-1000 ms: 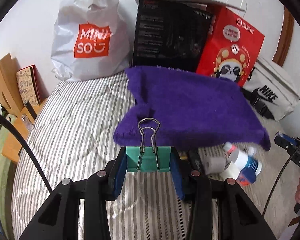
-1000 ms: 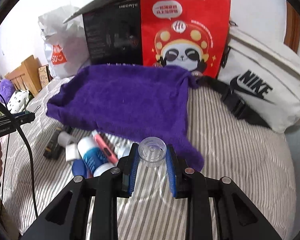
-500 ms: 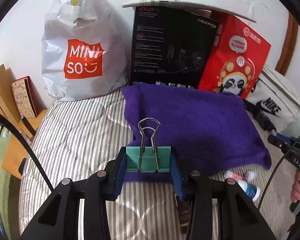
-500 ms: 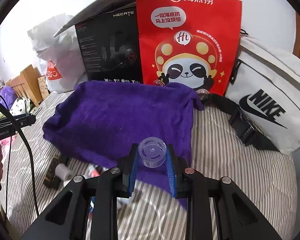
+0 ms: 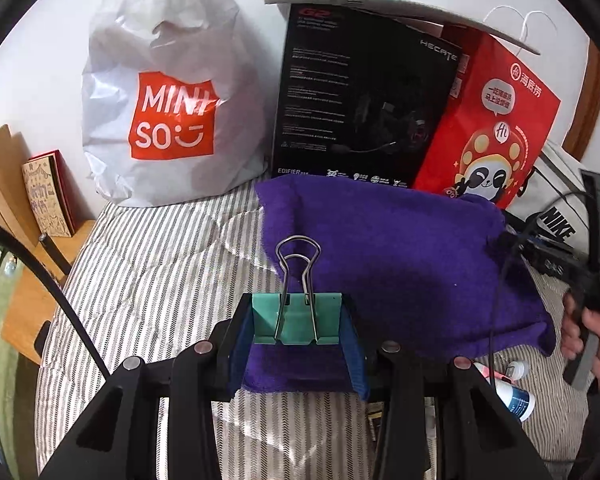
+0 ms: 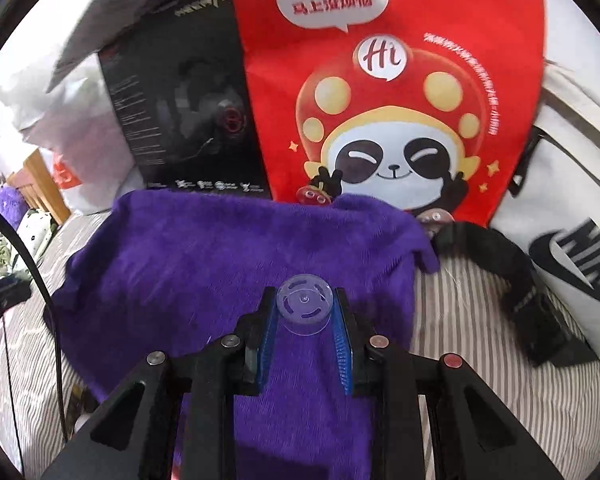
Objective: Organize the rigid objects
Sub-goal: 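Carry the clip and cup onto the purple towel while the right tool releases the cup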
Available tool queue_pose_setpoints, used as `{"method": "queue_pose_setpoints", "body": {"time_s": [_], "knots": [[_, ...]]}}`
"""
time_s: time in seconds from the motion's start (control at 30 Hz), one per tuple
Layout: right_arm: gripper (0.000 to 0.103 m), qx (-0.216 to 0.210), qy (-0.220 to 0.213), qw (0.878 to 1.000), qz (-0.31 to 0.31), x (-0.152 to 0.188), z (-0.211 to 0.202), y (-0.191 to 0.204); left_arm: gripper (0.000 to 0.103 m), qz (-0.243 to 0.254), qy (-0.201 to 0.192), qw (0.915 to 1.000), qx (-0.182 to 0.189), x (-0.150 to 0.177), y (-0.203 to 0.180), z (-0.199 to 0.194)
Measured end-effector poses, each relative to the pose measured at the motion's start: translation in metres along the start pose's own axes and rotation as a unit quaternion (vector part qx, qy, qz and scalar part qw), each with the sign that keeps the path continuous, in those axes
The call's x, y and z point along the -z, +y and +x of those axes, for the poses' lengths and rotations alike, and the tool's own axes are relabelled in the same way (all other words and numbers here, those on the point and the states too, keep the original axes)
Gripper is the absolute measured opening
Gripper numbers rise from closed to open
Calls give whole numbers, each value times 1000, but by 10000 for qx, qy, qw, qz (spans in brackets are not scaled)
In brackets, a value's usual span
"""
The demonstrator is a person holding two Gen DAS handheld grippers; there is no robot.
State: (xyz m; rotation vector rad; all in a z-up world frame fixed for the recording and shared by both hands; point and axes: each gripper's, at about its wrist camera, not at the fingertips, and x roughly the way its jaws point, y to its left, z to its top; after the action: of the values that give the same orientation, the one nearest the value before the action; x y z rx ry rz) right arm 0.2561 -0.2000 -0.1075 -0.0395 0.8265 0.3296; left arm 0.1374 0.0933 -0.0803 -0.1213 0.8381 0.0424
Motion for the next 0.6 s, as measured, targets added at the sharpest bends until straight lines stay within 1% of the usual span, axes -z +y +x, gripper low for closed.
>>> {"method": "queue_pose_setpoints", "body": {"time_s": [0.13, 0.2, 0.33, 0.47, 0.53, 0.6], "knots": [[27, 280, 286, 9992, -63, -14, 27, 0, 39, 61, 7, 9997, -236, 3, 5, 2], [27, 362, 407, 9985, 7, -17, 38, -2, 39, 69, 31, 9997, -249, 6, 8, 3], [27, 559, 689, 9960, -55, -18, 57, -2, 39, 55, 82, 9997, -235, 9, 13, 2], [27, 529, 976, 9938, -39, -19, 68, -4, 39, 14, 100, 9999, -80, 10, 15, 2], [27, 513, 1073, 9929, -20, -18, 72, -4, 39, 51, 121, 9999, -84, 9, 14, 4], [27, 491, 1080, 9929, -25, -19, 73, -5, 39, 95, 141, 9998, -96, 9, 11, 6]]}}
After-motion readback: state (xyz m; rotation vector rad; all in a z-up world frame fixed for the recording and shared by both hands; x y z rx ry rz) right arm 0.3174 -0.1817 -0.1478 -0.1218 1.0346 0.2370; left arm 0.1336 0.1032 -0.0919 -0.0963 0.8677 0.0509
